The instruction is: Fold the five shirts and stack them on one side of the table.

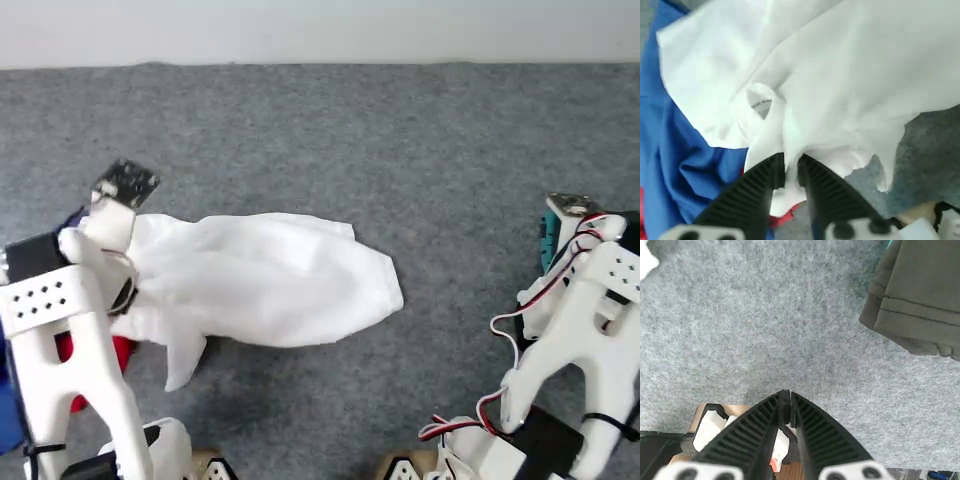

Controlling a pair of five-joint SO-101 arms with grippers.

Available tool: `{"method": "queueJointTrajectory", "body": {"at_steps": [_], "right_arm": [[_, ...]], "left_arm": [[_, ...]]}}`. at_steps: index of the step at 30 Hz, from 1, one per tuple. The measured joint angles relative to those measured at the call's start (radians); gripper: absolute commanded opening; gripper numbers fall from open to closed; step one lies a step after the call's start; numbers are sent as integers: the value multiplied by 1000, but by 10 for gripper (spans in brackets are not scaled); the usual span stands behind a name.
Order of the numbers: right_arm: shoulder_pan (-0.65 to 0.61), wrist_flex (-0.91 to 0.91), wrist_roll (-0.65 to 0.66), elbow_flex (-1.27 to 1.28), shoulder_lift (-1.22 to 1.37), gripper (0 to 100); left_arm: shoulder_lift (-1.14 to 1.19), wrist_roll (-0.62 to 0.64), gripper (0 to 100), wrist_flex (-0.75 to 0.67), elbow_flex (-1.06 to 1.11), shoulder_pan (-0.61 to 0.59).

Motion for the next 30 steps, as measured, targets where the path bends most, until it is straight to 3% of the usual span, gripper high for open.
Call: {"method": "queueJointTrajectory", "body": {"at_steps": [7, 15, 30], "right_arm": [[0, 0, 0, 0, 0, 12], [0, 0, 0, 83, 0, 12], [0, 0, 0, 98, 0, 12]], "left_arm": [[-2, -17, 184, 38, -143, -18], [-44, -23, 182, 127, -295, 109], [-149, -107, 181, 126, 276, 600]]}}
